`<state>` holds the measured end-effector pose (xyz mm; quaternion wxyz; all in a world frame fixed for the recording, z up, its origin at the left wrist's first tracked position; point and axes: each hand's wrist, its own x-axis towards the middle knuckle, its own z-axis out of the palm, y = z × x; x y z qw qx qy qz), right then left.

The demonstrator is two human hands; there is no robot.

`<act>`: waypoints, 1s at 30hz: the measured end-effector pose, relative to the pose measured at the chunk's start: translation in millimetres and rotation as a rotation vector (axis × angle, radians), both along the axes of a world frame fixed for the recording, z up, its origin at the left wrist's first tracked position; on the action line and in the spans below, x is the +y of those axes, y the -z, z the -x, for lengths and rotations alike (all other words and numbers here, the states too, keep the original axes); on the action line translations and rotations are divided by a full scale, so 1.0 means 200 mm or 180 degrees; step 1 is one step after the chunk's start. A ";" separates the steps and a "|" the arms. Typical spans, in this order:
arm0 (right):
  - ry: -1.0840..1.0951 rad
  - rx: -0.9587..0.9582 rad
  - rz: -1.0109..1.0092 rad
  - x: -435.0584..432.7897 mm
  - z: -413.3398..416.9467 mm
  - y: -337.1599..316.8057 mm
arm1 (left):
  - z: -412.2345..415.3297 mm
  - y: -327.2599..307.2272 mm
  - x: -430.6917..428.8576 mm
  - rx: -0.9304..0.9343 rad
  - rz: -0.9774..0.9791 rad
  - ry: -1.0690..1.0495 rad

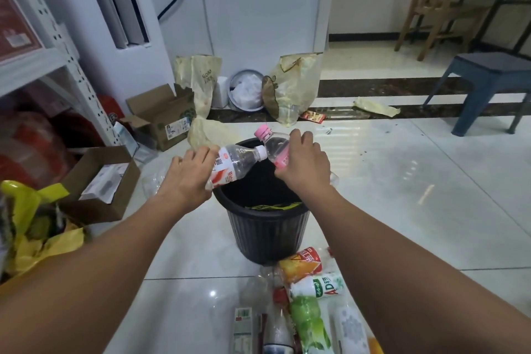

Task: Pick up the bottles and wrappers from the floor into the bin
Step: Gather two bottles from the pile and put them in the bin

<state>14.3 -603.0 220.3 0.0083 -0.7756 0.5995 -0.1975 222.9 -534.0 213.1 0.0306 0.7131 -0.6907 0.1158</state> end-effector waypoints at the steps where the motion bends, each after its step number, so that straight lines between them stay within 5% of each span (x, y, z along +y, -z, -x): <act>1: 0.0016 0.0022 0.0009 -0.01 -0.01 0.01 | 0.00 0.00 -0.01 -0.0011 -0.0009 -0.0004; 14: 0.0093 0.0197 -0.0479 -0.01 -0.12 0.12 | -0.12 0.02 0.08 -0.0192 -0.0052 -0.0135; 30: 0.0045 0.0063 0.0242 -0.03 0.12 0.02 | 0.16 0.00 -0.12 -0.0057 -0.0013 0.0247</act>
